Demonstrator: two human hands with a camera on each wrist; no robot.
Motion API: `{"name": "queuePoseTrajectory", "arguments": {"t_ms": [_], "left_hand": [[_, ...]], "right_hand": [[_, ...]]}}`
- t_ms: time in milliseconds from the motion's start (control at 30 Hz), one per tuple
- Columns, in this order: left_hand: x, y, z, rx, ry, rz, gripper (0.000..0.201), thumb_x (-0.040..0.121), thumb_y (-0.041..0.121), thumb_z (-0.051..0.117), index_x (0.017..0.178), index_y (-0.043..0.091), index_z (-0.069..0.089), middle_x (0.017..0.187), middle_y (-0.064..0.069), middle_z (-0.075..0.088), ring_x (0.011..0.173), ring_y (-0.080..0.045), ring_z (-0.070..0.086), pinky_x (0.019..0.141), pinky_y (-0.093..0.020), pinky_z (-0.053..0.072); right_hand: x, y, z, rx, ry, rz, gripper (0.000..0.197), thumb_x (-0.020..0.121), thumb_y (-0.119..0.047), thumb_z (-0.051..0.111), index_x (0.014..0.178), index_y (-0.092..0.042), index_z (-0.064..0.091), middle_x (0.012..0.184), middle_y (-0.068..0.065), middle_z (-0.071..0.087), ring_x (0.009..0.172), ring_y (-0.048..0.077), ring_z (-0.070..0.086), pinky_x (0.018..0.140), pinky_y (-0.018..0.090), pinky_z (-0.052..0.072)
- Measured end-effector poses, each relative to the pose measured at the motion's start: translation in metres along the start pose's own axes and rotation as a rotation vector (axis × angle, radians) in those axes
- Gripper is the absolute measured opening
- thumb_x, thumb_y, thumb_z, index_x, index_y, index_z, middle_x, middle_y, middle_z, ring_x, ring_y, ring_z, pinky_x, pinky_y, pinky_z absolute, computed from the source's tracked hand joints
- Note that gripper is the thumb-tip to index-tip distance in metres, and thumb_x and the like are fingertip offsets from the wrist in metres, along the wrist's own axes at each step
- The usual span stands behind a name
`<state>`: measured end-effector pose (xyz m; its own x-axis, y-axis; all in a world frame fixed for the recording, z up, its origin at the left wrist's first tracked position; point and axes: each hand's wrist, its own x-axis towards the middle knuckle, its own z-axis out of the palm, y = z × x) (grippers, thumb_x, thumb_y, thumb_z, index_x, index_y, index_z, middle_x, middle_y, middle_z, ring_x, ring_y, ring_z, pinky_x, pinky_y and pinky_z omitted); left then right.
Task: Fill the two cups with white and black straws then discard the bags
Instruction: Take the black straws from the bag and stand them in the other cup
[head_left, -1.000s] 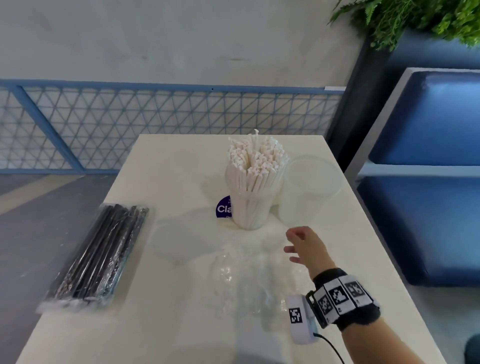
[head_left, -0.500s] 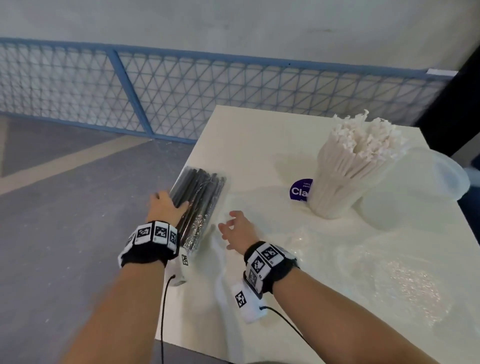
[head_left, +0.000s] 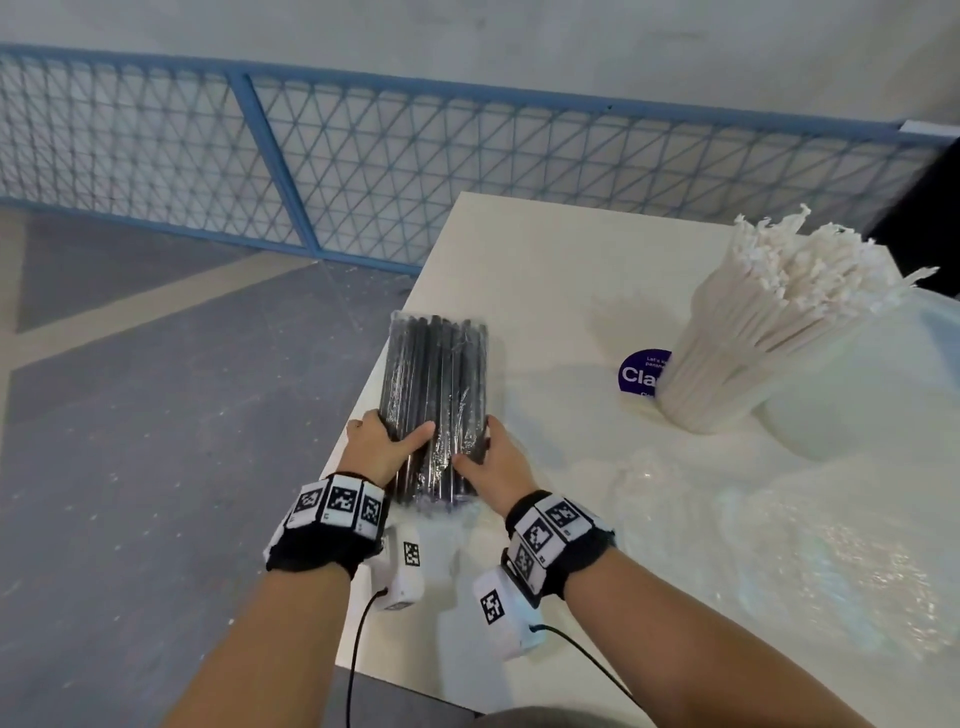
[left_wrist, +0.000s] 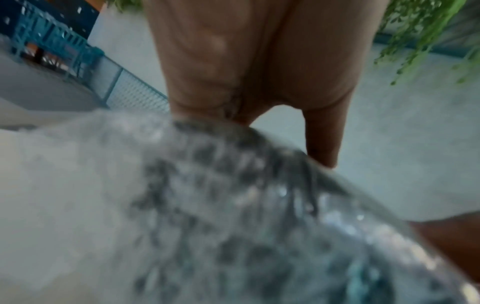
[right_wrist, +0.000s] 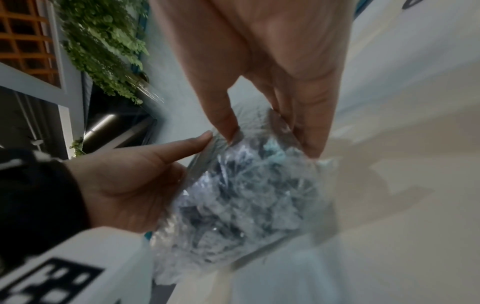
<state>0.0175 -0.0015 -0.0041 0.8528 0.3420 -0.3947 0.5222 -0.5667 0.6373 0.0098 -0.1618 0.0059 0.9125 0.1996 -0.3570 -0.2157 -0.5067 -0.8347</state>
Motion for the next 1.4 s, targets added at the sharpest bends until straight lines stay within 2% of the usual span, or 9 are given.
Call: {"name": "queuePoseTrajectory", "arguments": {"t_ms": [167,467,567,767,867,933,1033,1200,1400], "left_hand": [[-0.01,0.016,-0.002,-0.218,-0.013,0.144,0.073,0.068,0.046,0.076,0.121,0.007,0.045,0.112,-0.003,0.057,0.101,-0.021,0.055,0.091,-0.033,0.042],[-0.035,0.074,0.022,-0.557,-0.35,0.351,0.066,0.071,0.036,0.075,0.123,0.013,0.042,0.119,-0.007,0.06,0.11,-0.021,0.059,0.096,-0.041,0.048],[-0.045,0.1,0.019,-0.634,-0.42,0.311,0.058,0.081,0.044,0.056,0.128,0.019,0.035,0.123,-0.005,0.052,0.106,-0.018,0.057,0.084,-0.041,0.052],[-0.062,0.144,0.01,-0.949,-0.591,0.199,0.102,0.033,0.085,0.061,0.119,0.032,0.053,0.117,-0.007,0.058,0.107,-0.031,0.061,0.07,-0.046,0.058],[-0.073,0.158,0.025,-1.021,-0.665,0.137,0.09,0.05,0.085,0.044,0.118,0.028,0.054,0.118,-0.012,0.059,0.102,-0.036,0.064,0.072,-0.048,0.058],[-0.075,0.163,0.036,-1.041,-0.666,0.115,0.086,0.059,0.08,0.039,0.12,0.021,0.053,0.114,-0.012,0.061,0.095,-0.035,0.067,0.075,-0.049,0.058],[-0.081,0.169,0.056,-1.058,-0.62,0.1,0.097,0.044,0.064,0.076,0.124,0.015,0.049,0.11,-0.013,0.064,0.086,-0.028,0.071,0.065,-0.045,0.058],[-0.096,0.176,0.091,-1.03,-0.432,0.124,0.016,0.08,0.02,0.065,0.095,0.017,0.062,0.084,-0.005,0.068,0.078,-0.021,0.065,0.073,-0.041,0.057],[-0.085,0.177,0.083,-0.969,-0.334,0.344,0.045,0.082,-0.003,0.058,0.122,0.016,0.052,0.082,0.004,0.07,0.065,-0.008,0.065,0.059,-0.025,0.054]], "right_hand": [[-0.005,0.004,-0.022,0.1,0.029,-0.011,0.072,0.084,-0.03,0.064,0.143,-0.009,0.029,0.141,0.007,0.045,0.122,0.024,0.051,0.105,0.038,0.04],[-0.025,-0.005,-0.089,0.295,0.227,-0.105,0.084,0.059,-0.041,0.083,0.129,-0.015,0.043,0.121,0.003,0.061,0.11,0.019,0.059,0.099,0.045,0.047],[-0.035,0.0,-0.116,0.152,0.286,-0.196,0.073,0.067,-0.024,0.08,0.129,-0.02,0.043,0.117,-0.002,0.061,0.105,0.014,0.059,0.097,0.039,0.048],[-0.06,0.019,-0.144,-0.5,0.733,-0.389,0.074,0.06,-0.011,0.07,0.128,-0.028,0.049,0.121,-0.004,0.056,0.103,0.024,0.051,0.087,0.04,0.044],[-0.069,0.036,-0.159,-0.65,0.829,-0.362,0.082,0.055,-0.007,0.069,0.129,-0.035,0.047,0.119,-0.008,0.058,0.103,0.02,0.046,0.087,0.037,0.035],[-0.075,0.048,-0.17,-0.724,0.849,-0.345,0.085,0.056,-0.005,0.069,0.13,-0.038,0.045,0.119,-0.01,0.059,0.104,0.018,0.043,0.088,0.034,0.028],[-0.086,0.063,-0.178,-0.782,0.861,-0.33,0.084,0.061,-0.002,0.066,0.132,-0.04,0.043,0.123,-0.012,0.058,0.106,0.018,0.043,0.089,0.035,0.028],[-0.092,0.079,-0.185,-0.79,0.802,-0.357,0.078,0.07,-0.003,0.061,0.136,-0.039,0.04,0.132,-0.013,0.054,0.112,0.018,0.04,0.092,0.041,0.037],[-0.097,0.085,-0.2,-0.587,0.429,-0.485,0.072,0.082,-0.067,0.036,0.145,-0.036,0.02,0.152,-0.01,0.023,0.137,0.013,0.021,0.11,0.043,0.026]]}}
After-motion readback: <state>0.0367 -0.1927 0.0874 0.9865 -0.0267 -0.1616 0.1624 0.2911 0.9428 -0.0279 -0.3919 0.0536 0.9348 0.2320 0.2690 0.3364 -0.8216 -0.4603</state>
